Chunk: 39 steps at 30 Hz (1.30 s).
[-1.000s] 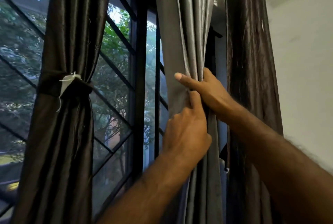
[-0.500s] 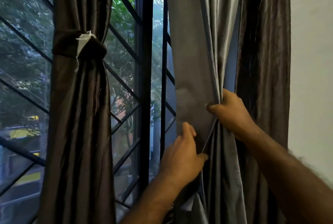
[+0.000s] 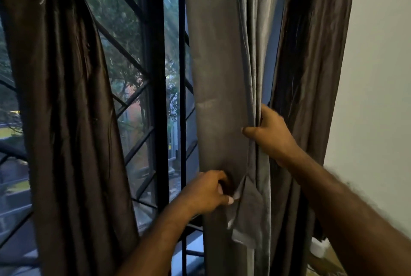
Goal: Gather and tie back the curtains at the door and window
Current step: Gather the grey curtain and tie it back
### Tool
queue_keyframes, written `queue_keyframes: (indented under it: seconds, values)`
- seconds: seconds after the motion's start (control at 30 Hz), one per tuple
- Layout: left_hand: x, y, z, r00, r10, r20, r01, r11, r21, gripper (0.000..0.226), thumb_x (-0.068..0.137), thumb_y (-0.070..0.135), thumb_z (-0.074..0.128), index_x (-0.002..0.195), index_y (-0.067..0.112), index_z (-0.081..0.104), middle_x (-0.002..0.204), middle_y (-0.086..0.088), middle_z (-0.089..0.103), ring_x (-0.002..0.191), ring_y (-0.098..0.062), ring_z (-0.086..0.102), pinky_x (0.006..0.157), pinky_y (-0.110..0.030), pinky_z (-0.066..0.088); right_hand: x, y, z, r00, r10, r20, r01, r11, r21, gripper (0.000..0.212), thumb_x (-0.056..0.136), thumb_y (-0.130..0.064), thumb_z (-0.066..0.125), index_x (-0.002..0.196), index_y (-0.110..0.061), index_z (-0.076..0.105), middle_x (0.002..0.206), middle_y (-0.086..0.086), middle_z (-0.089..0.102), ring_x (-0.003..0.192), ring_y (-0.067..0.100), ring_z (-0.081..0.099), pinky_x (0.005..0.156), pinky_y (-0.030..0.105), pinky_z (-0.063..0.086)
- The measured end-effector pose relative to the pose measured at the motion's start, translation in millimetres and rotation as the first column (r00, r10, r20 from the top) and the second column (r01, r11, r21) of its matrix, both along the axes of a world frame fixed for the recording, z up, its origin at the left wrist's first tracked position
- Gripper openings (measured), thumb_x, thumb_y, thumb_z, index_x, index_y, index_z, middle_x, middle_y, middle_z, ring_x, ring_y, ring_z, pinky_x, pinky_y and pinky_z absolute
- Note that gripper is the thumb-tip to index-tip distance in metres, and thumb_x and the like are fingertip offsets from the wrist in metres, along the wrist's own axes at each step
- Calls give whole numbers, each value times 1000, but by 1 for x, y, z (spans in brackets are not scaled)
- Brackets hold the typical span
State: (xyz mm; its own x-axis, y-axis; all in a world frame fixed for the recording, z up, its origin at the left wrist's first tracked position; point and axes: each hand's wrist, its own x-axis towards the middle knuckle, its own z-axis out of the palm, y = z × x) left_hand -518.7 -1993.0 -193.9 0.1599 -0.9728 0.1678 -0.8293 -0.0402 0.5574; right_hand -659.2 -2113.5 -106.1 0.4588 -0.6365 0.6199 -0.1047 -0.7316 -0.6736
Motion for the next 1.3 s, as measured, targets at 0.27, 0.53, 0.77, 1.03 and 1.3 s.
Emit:
queue_keyframes:
  seconds: [0.27,0.53,0.77,1.03,1.3]
  values:
    - [-18,-13,-34,988,-52,-147,42,997,-69,32,85,27,69,112,28,50,93,6,62,84,0,55,69,-14,43,-8,2,-114,999,-10,-52,16,992,126,29,90,-21,72,117,-26,63,97,-19,70,88,-11,66,81,16,56]
    - [-28,-8,-47,987,150,57,-117,916,-385,17,94,17,51,84,30,45,86,4,56,86,-17,56,71,-34,45,-18,-1,-110,962,241,-129,-207,950,233,50,83,-18,79,122,-39,57,110,-19,73,105,-3,67,86,16,55]
    - [-12,8,-49,949,304,86,-231,854,-466,22,88,7,44,97,27,40,93,1,56,86,-18,55,73,-35,47,-13,3,-112,872,484,66,-463,776,428,67,76,-12,85,130,-39,54,126,-7,70,115,15,68,87,22,57]
    - [-2,17,-40,765,546,341,-331,787,-520,37,74,14,32,99,24,57,96,-1,57,90,-27,54,80,-42,43,-4,-3,-106,838,542,-63,-418,712,564,63,64,9,74,124,-6,61,114,16,73,107,31,70,93,45,58]
    - [-7,17,-31,808,491,327,-296,817,-495,37,78,4,53,109,20,64,110,-1,60,103,-23,56,86,-35,44,-13,2,-98,783,386,-488,-286,920,269,52,70,1,75,110,-29,62,99,-11,71,94,0,68,79,16,57]
